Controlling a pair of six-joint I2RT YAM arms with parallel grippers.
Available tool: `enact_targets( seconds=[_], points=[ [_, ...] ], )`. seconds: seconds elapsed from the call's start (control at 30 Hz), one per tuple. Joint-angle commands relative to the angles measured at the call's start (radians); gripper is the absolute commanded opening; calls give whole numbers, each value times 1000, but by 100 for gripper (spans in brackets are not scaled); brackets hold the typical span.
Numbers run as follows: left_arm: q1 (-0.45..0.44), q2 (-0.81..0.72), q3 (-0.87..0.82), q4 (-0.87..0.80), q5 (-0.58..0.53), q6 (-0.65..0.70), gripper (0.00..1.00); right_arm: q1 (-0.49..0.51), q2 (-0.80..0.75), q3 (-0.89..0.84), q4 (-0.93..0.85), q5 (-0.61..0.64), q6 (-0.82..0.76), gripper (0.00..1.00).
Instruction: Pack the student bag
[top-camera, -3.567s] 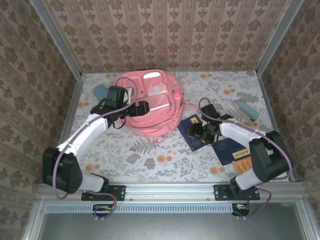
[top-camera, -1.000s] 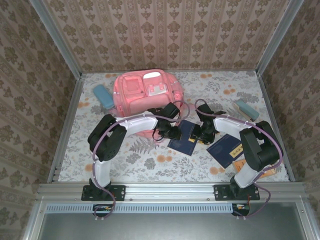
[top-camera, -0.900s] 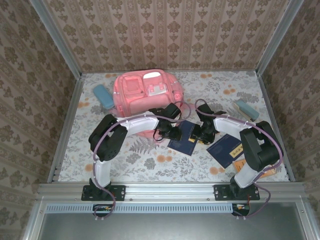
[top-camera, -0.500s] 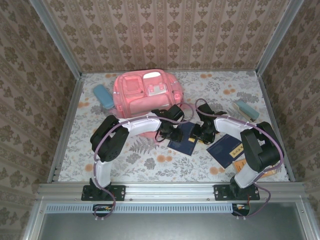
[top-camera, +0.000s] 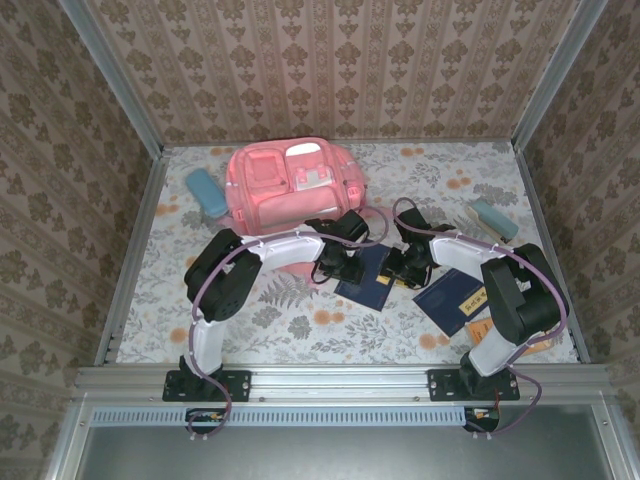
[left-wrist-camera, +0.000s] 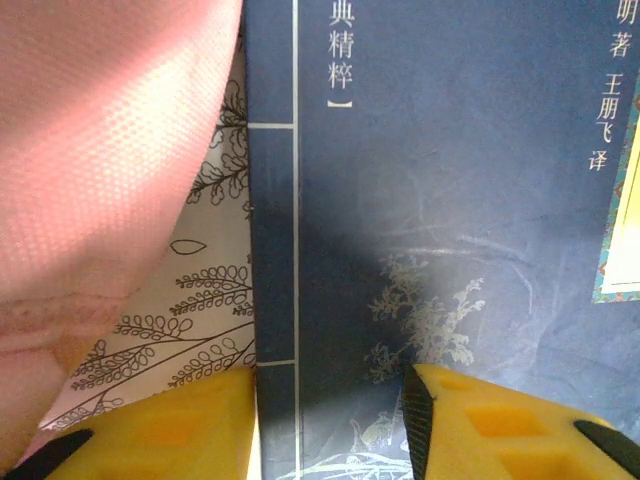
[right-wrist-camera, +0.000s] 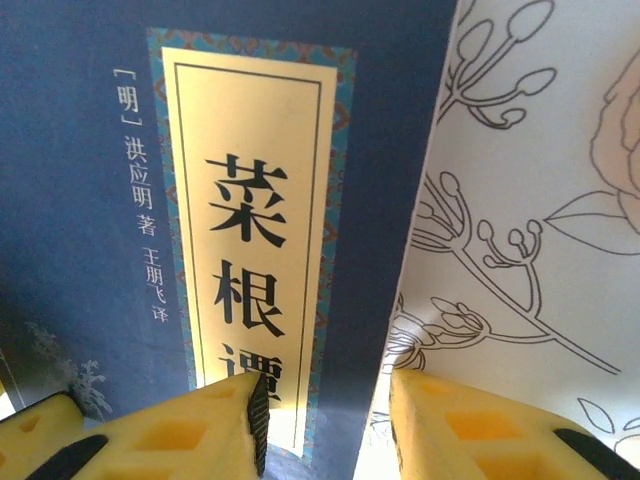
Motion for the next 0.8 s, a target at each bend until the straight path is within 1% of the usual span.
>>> enact_targets(
  seconds=[0.0,0.33,0.6,0.77],
  points=[
    [6,39,-4,-27,-17,11,40,3,-8,-14,22,-52,17,37],
    [2,60,9,-30,-5,25,34,32,-67,64,-79,-35,13,30],
    [0,70,8,-24,4,22,32,44,-113,56,-41,-62,37,24],
    [0,62,14,-29,1,27,32,44,-111,46,-32,-35,36,18]
  ],
)
